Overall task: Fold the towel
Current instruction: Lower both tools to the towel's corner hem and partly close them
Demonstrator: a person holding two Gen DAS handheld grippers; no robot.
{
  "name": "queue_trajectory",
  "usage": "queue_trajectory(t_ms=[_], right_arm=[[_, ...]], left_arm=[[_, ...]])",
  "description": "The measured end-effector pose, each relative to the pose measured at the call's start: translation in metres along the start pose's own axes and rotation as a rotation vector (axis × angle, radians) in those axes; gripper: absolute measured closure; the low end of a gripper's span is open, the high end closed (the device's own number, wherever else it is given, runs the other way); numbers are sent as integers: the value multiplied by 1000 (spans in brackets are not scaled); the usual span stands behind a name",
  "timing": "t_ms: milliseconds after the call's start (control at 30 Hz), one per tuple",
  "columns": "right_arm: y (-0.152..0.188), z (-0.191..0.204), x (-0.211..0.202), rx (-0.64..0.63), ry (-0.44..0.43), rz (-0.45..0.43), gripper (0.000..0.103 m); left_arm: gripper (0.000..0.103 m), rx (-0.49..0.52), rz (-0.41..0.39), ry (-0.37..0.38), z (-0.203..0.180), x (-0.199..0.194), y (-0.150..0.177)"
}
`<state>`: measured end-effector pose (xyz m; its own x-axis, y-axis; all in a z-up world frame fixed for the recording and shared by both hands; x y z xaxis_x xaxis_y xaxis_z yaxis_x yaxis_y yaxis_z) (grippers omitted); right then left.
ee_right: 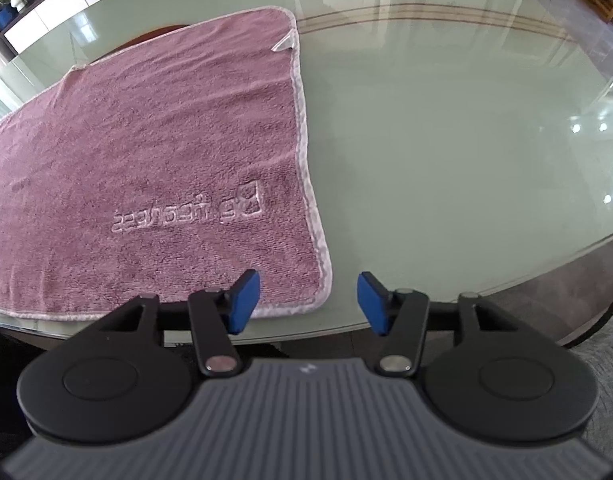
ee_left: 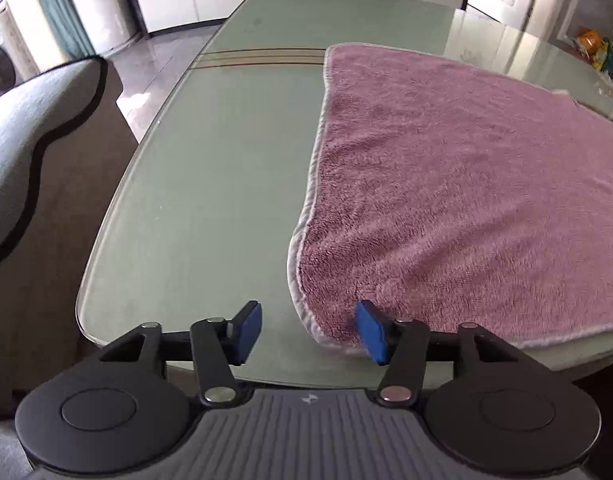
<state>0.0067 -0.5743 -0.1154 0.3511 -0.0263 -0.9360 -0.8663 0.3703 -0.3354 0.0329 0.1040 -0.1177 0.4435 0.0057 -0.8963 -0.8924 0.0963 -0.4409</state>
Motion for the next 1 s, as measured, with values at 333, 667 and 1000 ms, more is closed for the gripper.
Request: queue_trajectory(t_ms=[333, 667, 1000], right_arm=[[-8, -3, 13, 14, 2, 124, 54], [-1, 1, 27, -2, 27, 160, 63], [5, 15, 27, -81, 77, 166, 75]], left_arm=[[28, 30, 93, -36, 2, 7, -6], [44, 47, 108, -11, -4, 4, -8], [45, 26, 91, 30, -1, 7, -12]])
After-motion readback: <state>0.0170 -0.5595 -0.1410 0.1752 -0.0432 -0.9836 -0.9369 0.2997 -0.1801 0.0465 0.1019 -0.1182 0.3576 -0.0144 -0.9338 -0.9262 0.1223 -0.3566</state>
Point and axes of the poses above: each gripper's, at about its wrist camera, not at the fingertips, and x roughly the way its jaws point, z to its left, y to its underside, the point moved 8 cm from there along x, roughly the way its jaws point, and after that the axes turned 6 degrees about x, right-handed, at the moved point
